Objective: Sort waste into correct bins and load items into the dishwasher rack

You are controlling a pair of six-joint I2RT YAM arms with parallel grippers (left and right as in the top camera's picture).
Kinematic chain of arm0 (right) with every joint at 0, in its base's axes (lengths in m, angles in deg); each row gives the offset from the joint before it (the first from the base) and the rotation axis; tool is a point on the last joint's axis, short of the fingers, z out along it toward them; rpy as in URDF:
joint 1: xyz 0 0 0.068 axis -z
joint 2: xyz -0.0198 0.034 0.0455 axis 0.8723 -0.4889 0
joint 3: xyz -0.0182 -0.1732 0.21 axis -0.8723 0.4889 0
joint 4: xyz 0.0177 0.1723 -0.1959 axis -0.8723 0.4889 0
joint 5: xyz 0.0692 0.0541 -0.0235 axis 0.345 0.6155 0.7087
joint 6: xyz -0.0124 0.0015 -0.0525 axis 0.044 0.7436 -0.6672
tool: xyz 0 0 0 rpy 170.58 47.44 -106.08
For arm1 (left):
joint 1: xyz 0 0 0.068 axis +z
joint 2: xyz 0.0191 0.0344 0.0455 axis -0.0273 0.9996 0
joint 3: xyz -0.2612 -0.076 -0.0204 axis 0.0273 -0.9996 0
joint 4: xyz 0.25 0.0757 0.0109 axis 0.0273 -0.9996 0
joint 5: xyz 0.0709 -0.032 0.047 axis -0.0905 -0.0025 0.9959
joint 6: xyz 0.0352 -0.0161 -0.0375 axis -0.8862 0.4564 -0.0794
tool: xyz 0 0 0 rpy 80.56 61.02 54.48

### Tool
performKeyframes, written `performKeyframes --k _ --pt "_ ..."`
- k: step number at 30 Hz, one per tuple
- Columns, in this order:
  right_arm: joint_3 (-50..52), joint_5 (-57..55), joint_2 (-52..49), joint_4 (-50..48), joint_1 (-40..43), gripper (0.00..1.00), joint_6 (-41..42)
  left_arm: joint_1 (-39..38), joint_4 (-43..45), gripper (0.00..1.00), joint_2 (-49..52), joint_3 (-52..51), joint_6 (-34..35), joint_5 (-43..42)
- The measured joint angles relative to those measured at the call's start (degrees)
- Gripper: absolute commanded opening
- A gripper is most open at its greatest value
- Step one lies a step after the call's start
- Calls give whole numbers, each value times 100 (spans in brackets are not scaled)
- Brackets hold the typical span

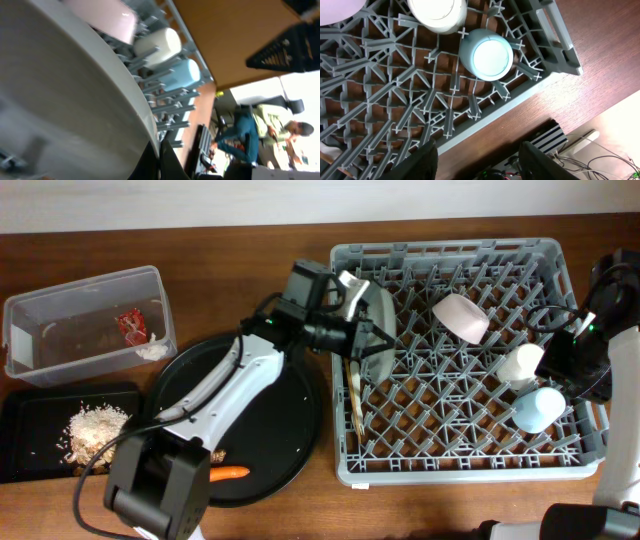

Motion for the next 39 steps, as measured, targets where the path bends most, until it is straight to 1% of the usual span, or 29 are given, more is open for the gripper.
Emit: performKeyframes --k 5,6,8,11,16,21,25,29,31,33,35,36,37,39 --pt "0 15 -2 -20 0 55 -24 225 -1010 1 -24 81 -28 472" --pt "0 15 0 -20 0 55 -26 262 -1329 9 -57 144 -35 691" --pt "0 15 0 -20 0 55 -26 393 -1707 49 -133 181 -55 931" --pt "0 15 0 -20 0 55 -31 664 -2264 57 -164 157 -28 1543" --pt "0 15 0 -22 0 55 -44 1150 -2789 58 -94 107 -153 2090" --pt "0 17 -2 -20 0 55 -50 1480 -3362 58 -275 96 -481 2323" --pt "0 48 -2 -22 0 56 -61 2153 -4035 59 -1051 94 -664 2669" --pt "57 634 0 -195 -4 55 -468 3211 -4881 72 -2072 96 -846 3182" --pt "109 1252 -2 -284 -81 55 -933 3818 -5224 75 -2514 96 -905 3482" --pt "122 1799 -2 -321 -350 55 -1311 4216 -5438 76 -2750 96 -931 3729" --pt "127 2216 -2 -431 -918 55 -1567 4577 -5604 80 -2828 96 -940 3921" --pt "129 2369 -2 -522 -1329 55 -1674 4695 -5641 85 -2826 96 -944 3974" --pt "129 2487 -2 -640 -1812 56 -1725 4784 -5646 85 -2817 94 -955 4028" --pt "149 2625 -2 -1005 -2920 63 -1808 4874 -5646 85 -2806 94 -955 4085"
